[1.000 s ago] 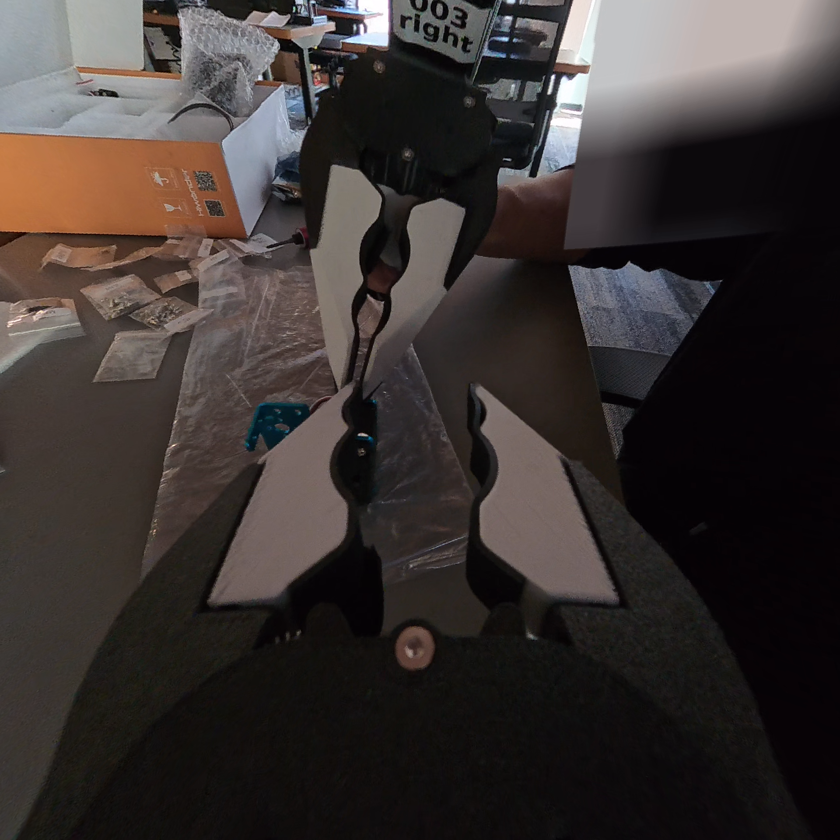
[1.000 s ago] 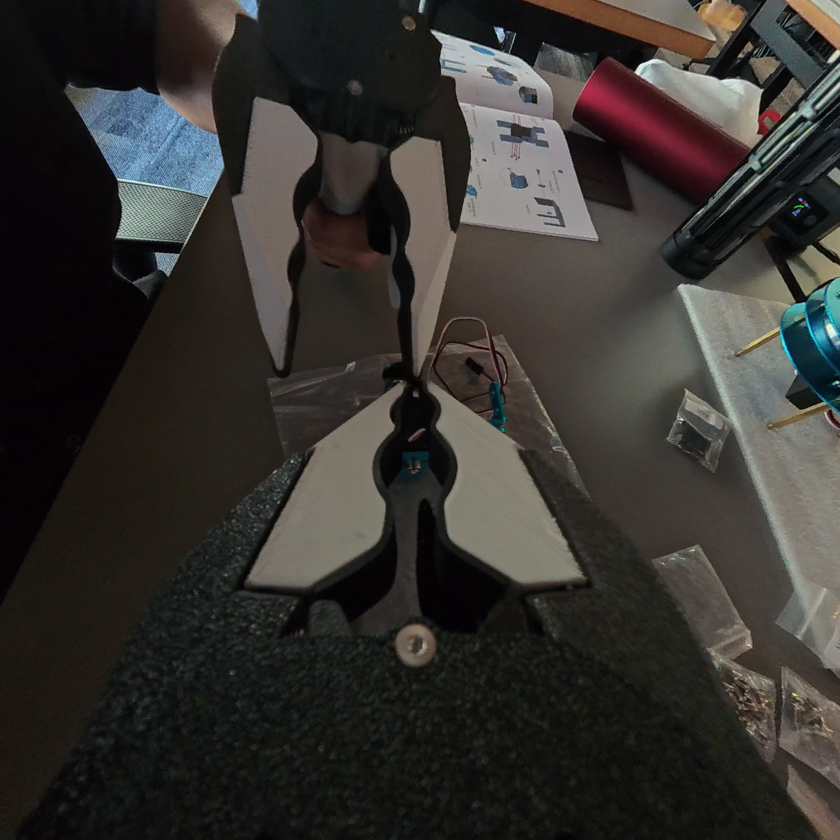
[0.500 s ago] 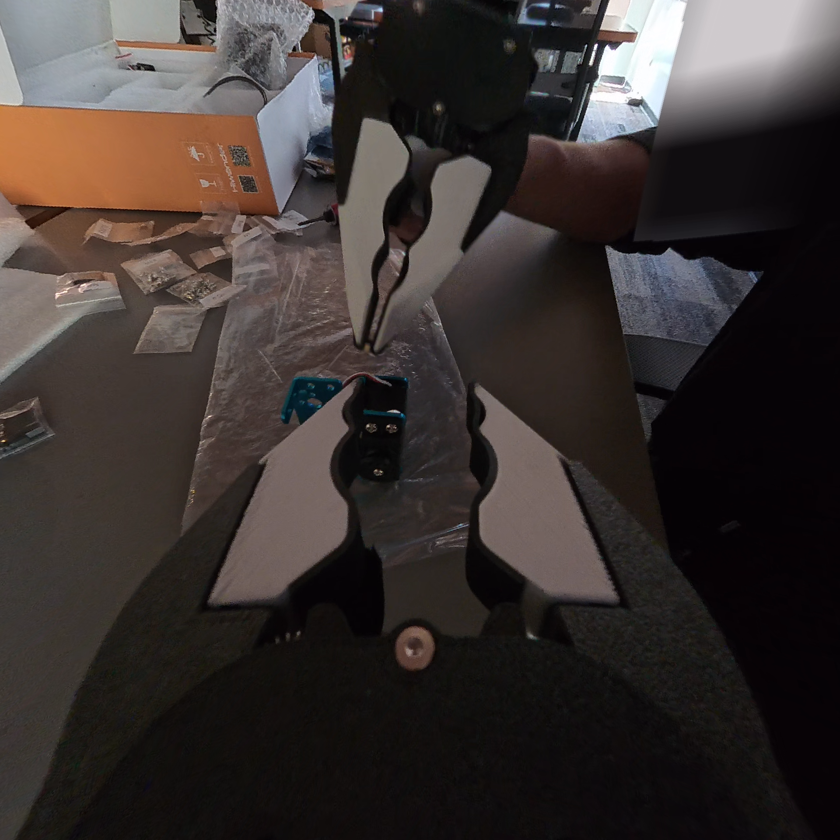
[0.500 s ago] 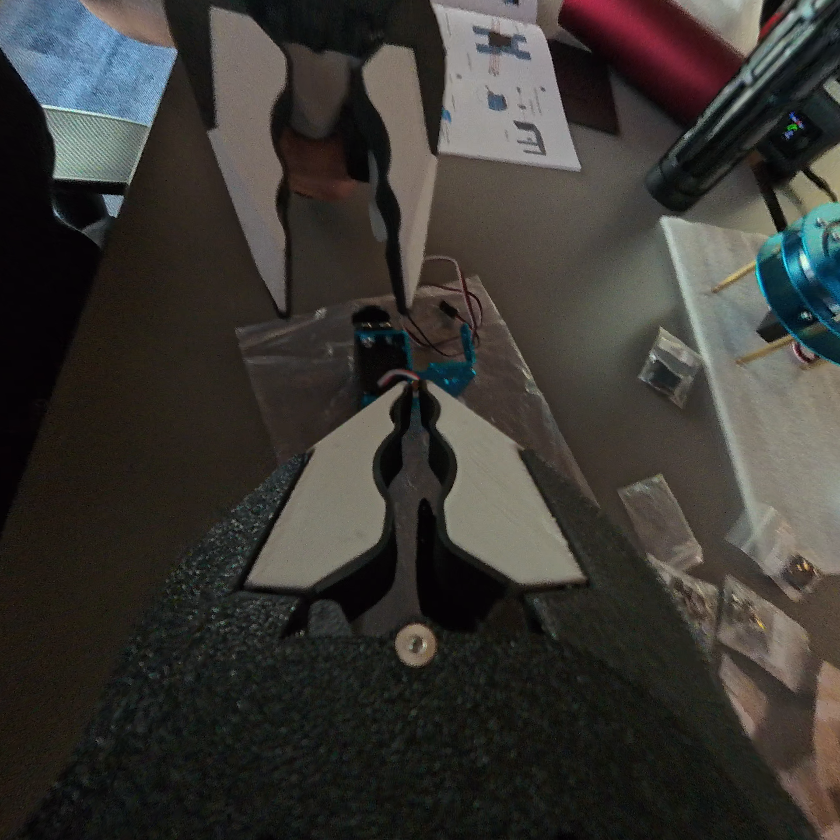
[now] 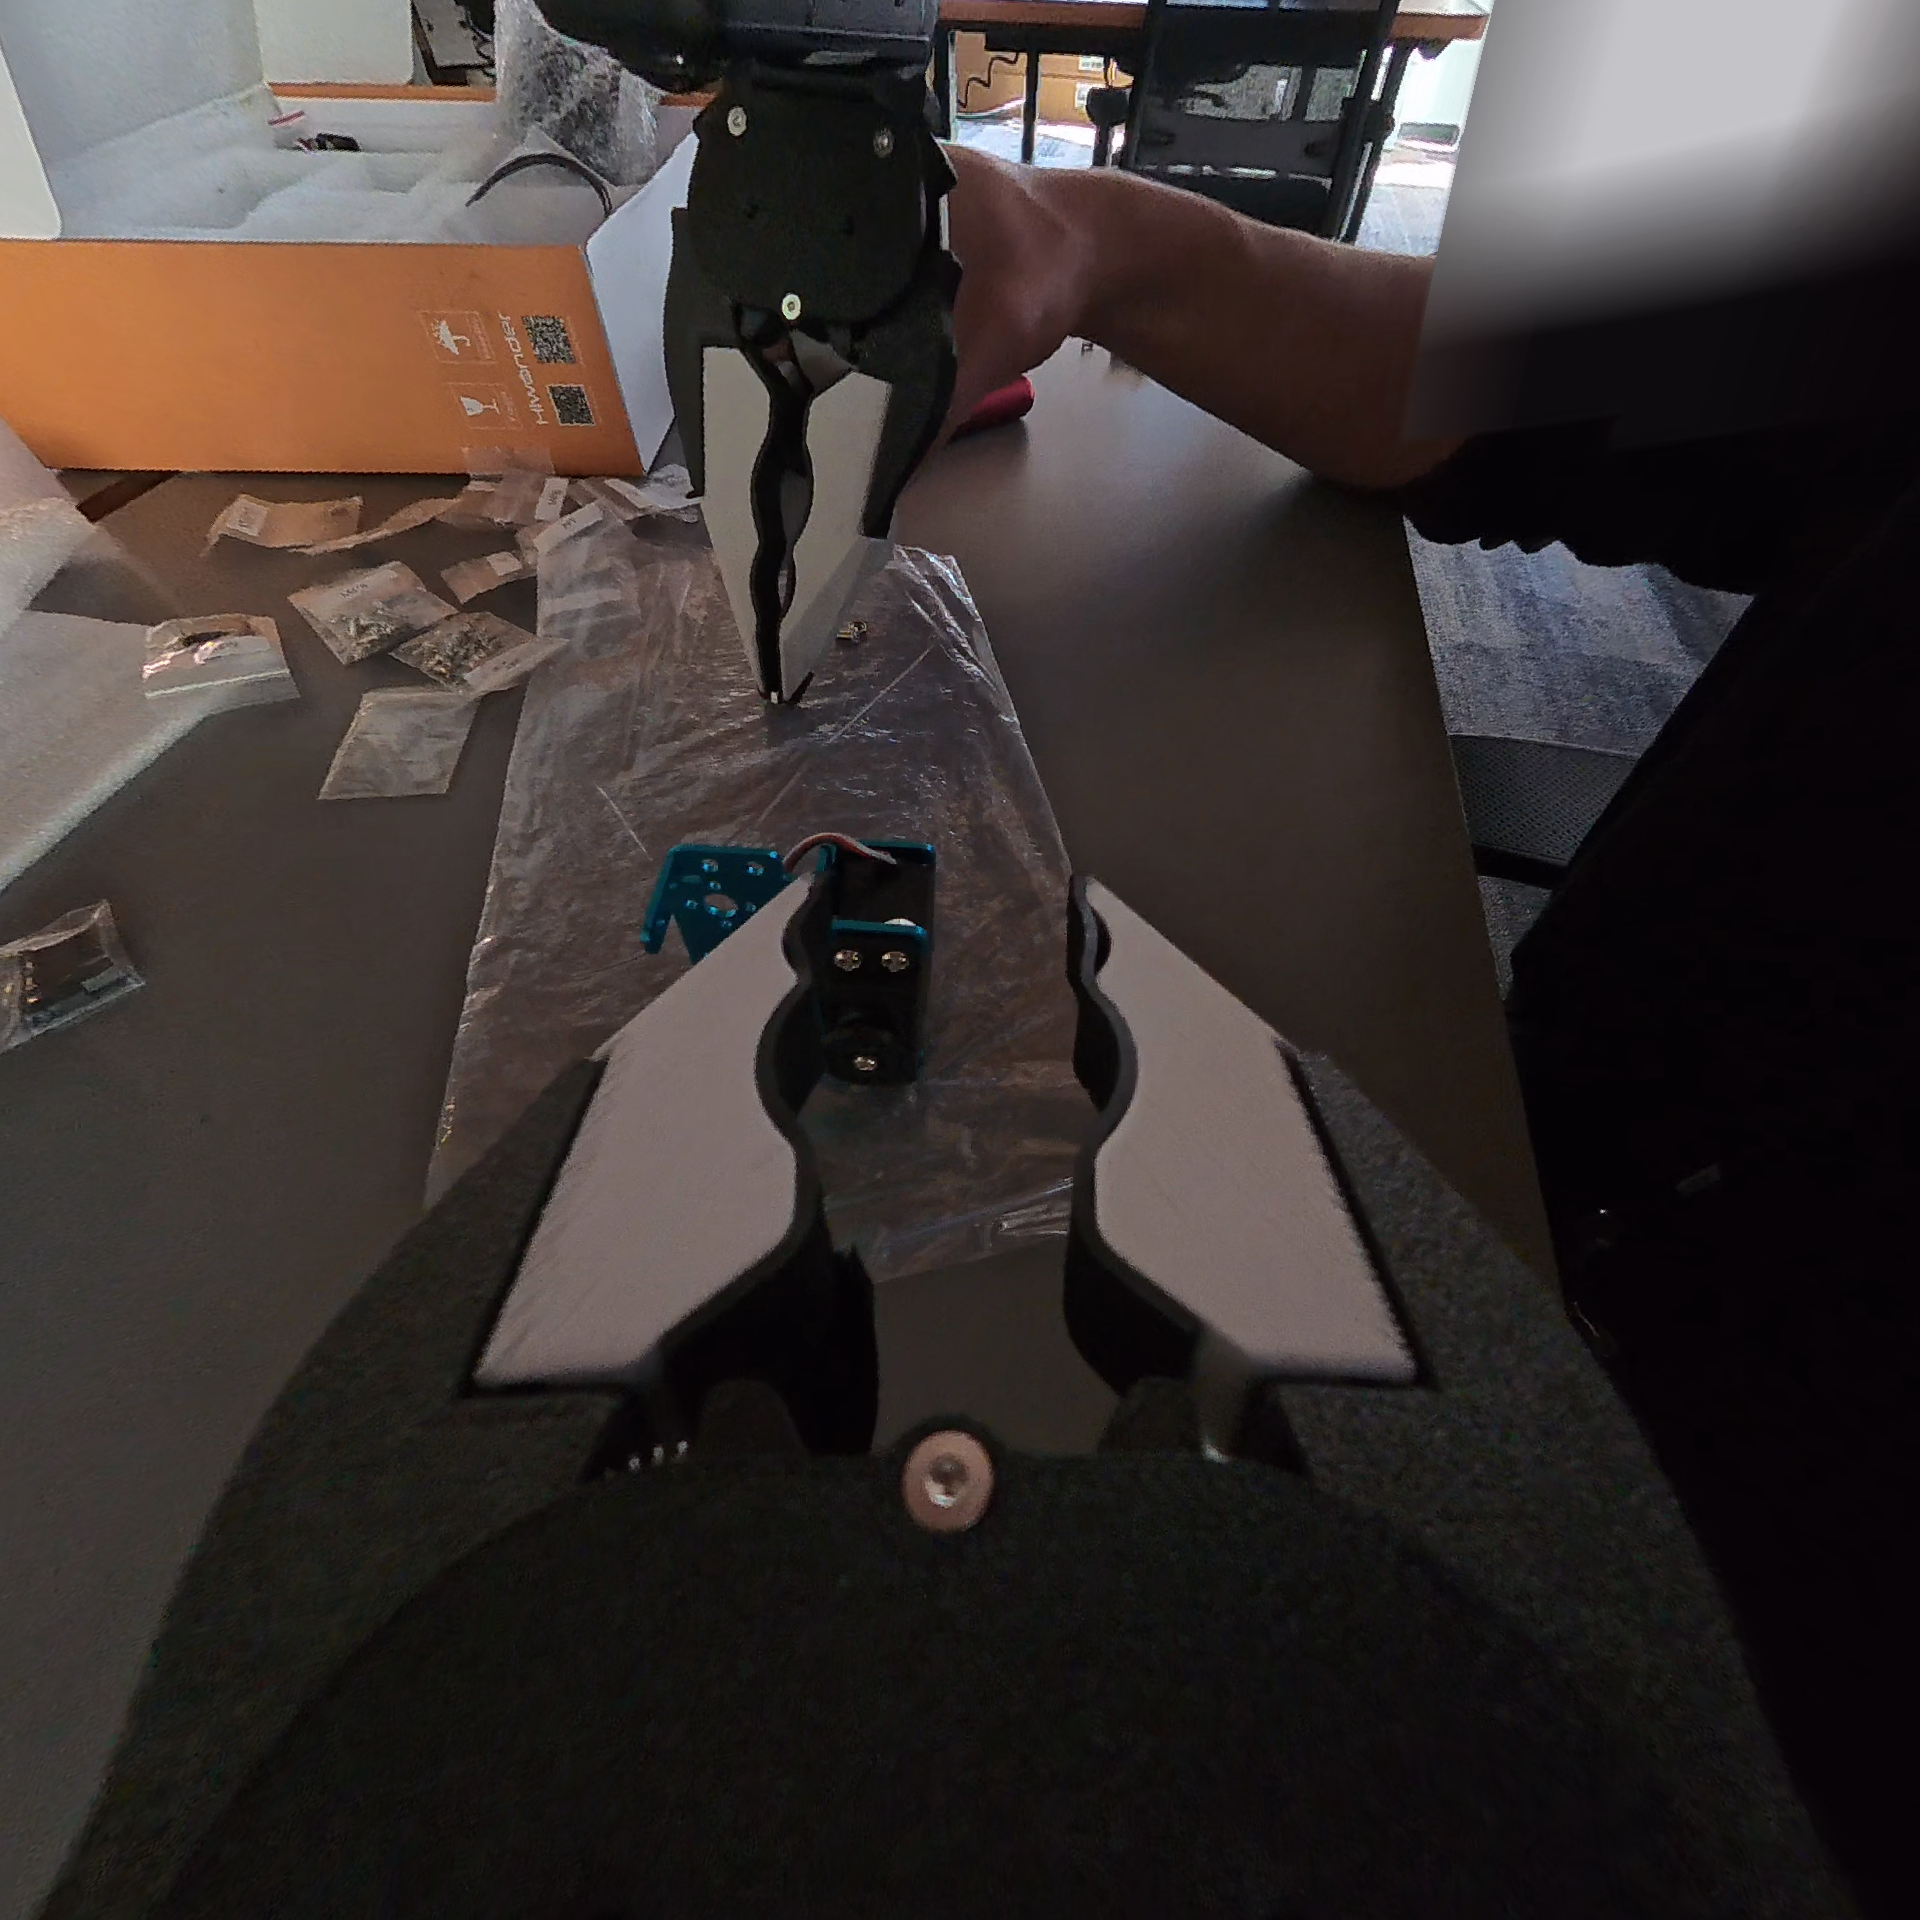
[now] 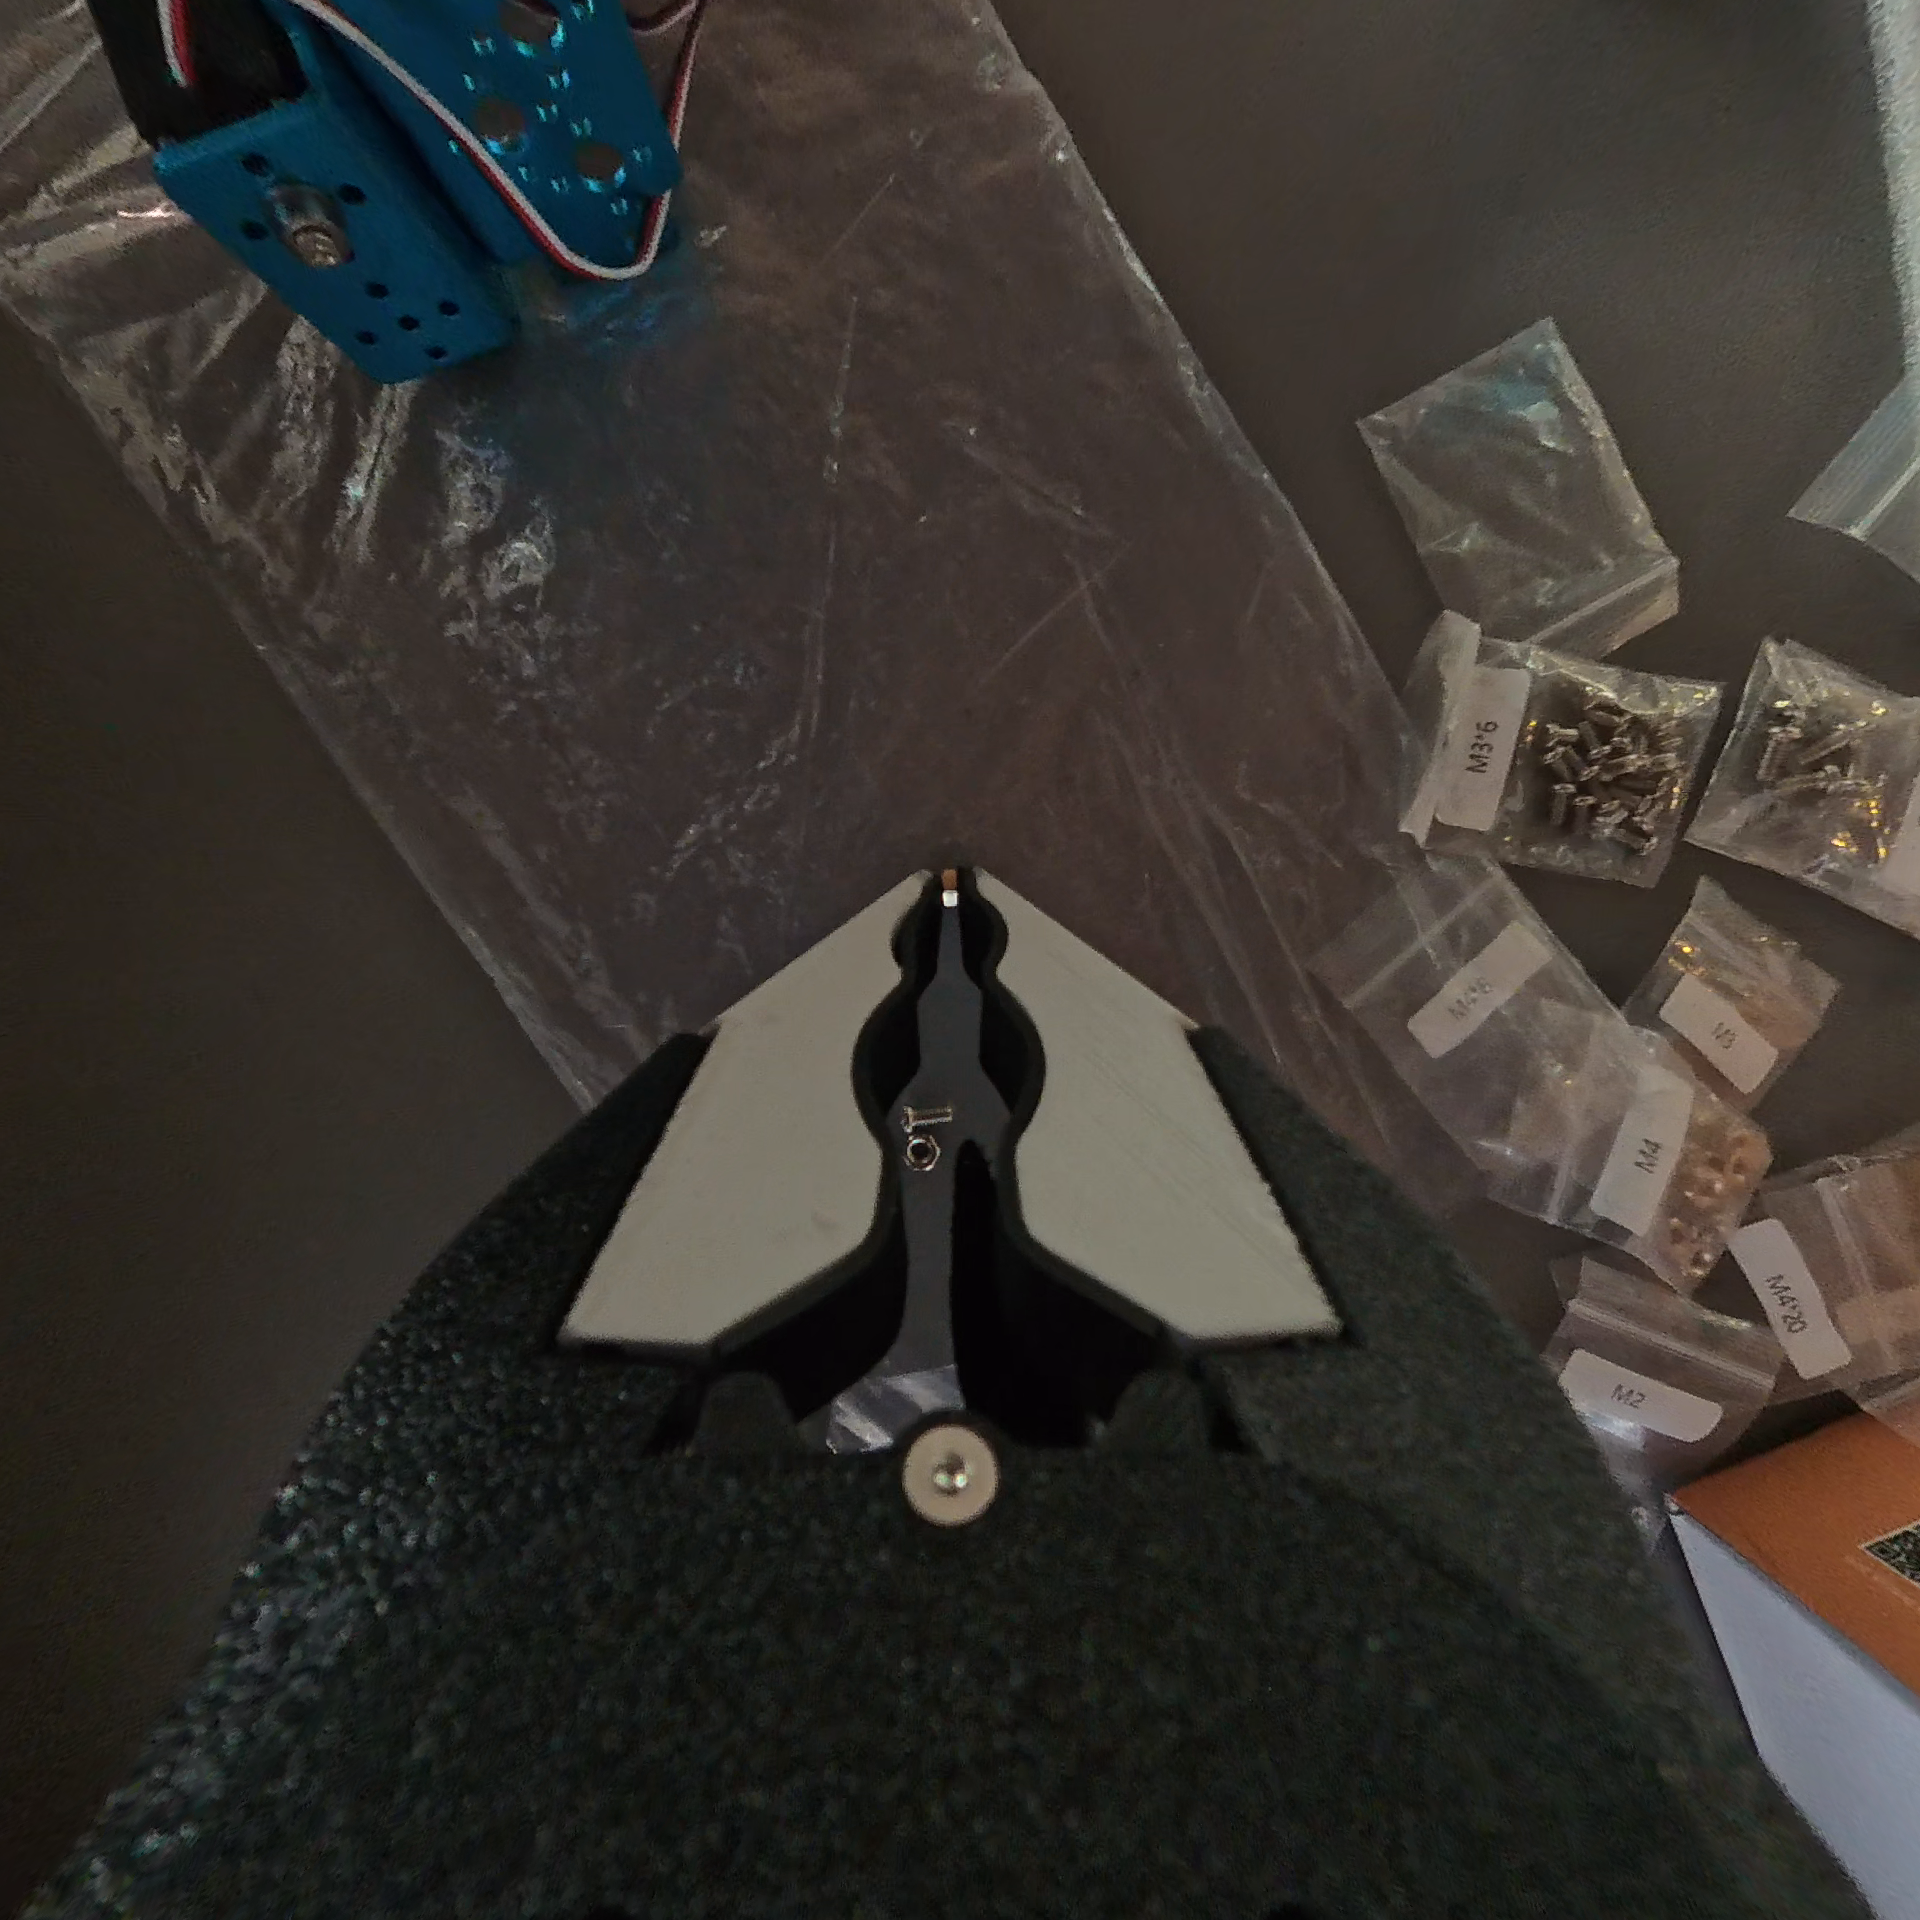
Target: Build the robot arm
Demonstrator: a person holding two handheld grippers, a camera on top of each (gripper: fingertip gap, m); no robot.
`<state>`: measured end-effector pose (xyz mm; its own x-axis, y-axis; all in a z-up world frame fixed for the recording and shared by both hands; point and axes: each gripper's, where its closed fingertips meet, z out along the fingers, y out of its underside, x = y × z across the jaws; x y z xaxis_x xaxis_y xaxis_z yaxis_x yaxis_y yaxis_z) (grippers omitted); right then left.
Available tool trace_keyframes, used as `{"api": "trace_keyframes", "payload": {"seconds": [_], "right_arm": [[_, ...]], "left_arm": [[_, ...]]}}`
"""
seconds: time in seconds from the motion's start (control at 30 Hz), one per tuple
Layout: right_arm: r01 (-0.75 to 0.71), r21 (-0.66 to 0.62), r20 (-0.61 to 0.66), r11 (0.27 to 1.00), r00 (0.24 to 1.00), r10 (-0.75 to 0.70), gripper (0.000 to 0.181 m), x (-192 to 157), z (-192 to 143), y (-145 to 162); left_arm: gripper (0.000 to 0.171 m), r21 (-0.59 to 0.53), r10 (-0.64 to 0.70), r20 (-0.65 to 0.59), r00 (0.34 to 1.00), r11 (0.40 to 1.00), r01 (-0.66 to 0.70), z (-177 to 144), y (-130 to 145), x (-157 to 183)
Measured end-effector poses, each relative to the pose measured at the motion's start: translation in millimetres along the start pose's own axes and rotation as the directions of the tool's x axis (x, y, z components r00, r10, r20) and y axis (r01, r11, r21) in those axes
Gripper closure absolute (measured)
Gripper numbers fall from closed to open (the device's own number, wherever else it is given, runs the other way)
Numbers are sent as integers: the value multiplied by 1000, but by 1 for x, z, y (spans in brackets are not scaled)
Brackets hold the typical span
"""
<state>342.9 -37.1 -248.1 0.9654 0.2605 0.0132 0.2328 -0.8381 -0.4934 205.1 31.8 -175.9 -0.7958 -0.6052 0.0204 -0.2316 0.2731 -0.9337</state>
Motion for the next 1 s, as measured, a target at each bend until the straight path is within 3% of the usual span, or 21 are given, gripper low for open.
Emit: {"api": "trace_keyframes", "payload": {"seconds": [1.0], "right_arm": [[-14, -33, 8, 999, 1000, 14, 175, -6, -4, 3]], "left_arm": [[126, -22, 21, 2, 1000, 1000, -21, 2, 5, 2]]}}
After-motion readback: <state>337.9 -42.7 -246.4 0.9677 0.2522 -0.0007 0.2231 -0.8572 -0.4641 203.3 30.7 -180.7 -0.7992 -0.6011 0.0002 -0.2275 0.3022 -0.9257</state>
